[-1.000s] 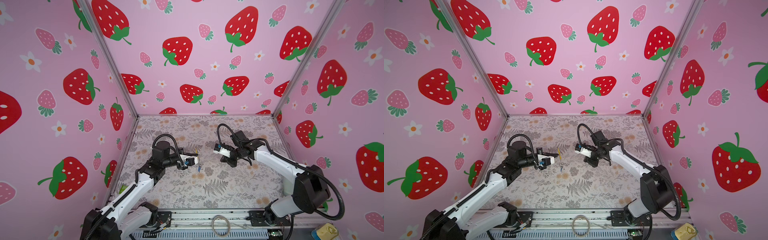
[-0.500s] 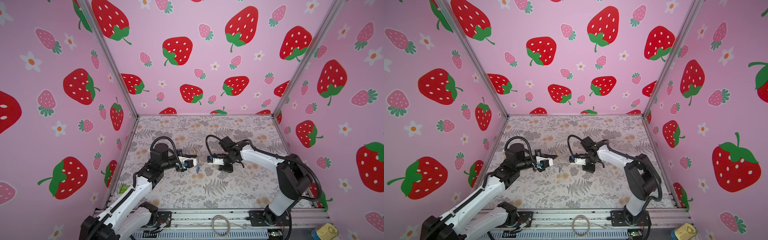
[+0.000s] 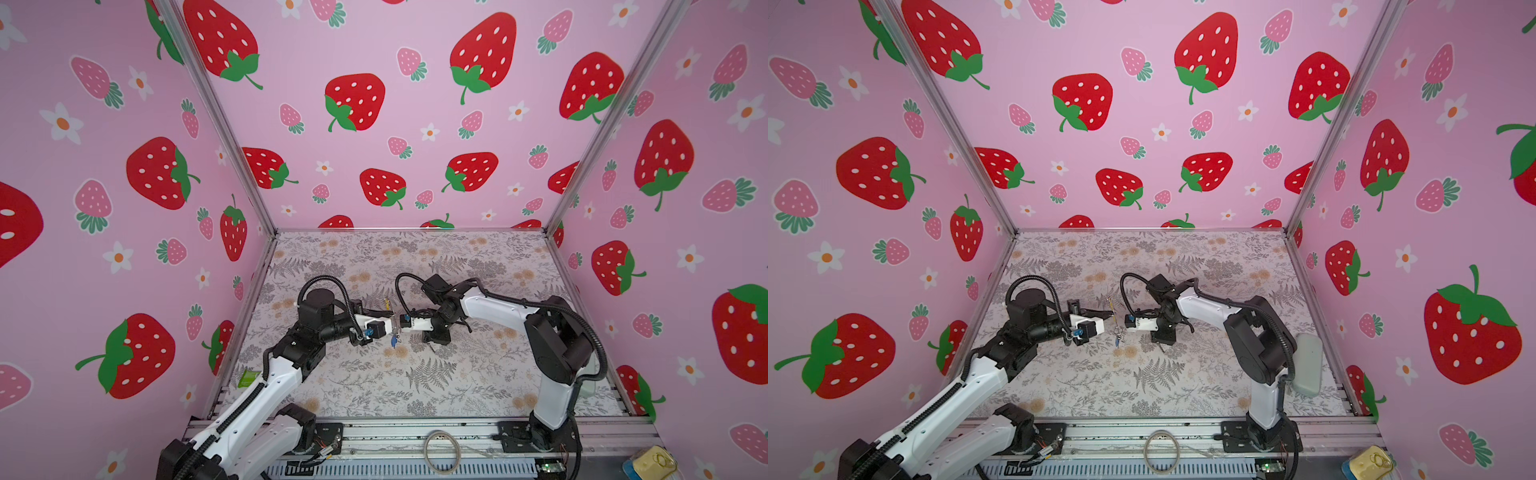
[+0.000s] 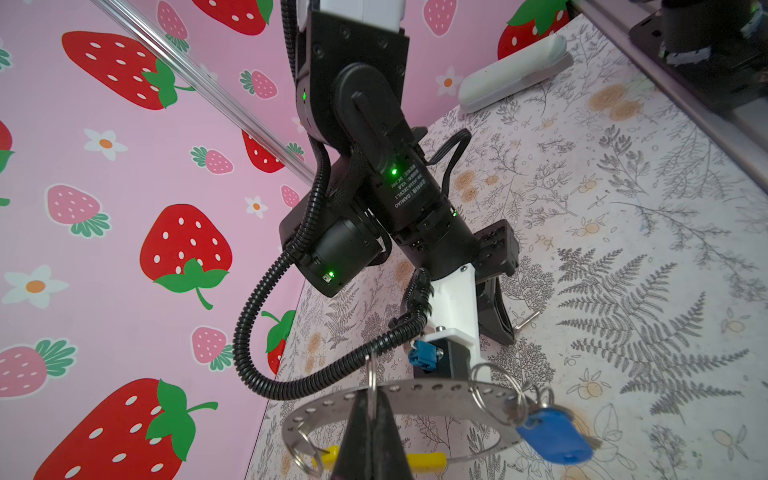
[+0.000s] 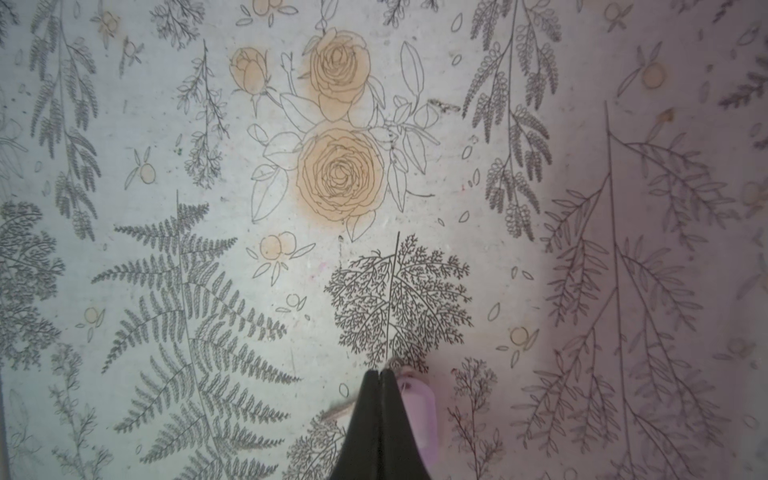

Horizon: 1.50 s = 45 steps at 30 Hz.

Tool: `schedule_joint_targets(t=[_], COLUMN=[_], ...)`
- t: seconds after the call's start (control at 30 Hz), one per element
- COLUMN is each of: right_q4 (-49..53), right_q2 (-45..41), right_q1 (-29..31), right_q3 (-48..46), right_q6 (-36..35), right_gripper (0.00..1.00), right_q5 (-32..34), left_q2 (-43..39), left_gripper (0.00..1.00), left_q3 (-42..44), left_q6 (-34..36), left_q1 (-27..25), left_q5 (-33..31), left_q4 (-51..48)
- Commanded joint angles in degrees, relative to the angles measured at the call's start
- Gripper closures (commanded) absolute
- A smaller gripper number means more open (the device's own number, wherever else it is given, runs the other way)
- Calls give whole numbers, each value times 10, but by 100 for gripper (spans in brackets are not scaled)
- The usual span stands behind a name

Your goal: Put the keys on the keyring

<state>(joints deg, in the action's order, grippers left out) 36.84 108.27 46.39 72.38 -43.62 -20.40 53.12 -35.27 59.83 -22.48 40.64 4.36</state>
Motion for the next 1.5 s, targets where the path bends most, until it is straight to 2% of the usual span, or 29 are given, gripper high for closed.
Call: schedule_joint_targets(t=[0.0, 0.33, 0.37, 0.5, 0.67, 1.1, 1.27, 1.47], right_q4=[5, -10, -14, -37, -74, -149, -200, -204], right_q2=[25, 53, 51, 29, -11, -97, -99, -83], right_q1=[5, 7, 7, 6, 4, 2, 8, 16], right_q3=[20, 38, 38, 33, 9, -107, -130, -127], right_q6=[-13, 9, 13, 27, 38, 10, -3, -17], right_gripper=[100, 99, 93, 82, 73, 69, 68, 68], right_q5=[-31, -34, -32, -32, -23, -3, 16, 25], left_q2=[-6, -9, -8, -9, -10, -7, -4, -6], left_gripper=[100, 100, 100, 100, 100, 100, 100, 100], left_q3=[1, 2, 2, 2, 3, 5, 5, 7], left_q6=[-5, -6, -6, -7, -7, -9, -11, -10], left_q1=[3, 3, 3, 4, 3, 7, 7, 9], left_q5=[5, 3, 3, 2, 1, -2, -1, -4], left_q4=[0, -2, -2, -2, -1, 4, 9, 7])
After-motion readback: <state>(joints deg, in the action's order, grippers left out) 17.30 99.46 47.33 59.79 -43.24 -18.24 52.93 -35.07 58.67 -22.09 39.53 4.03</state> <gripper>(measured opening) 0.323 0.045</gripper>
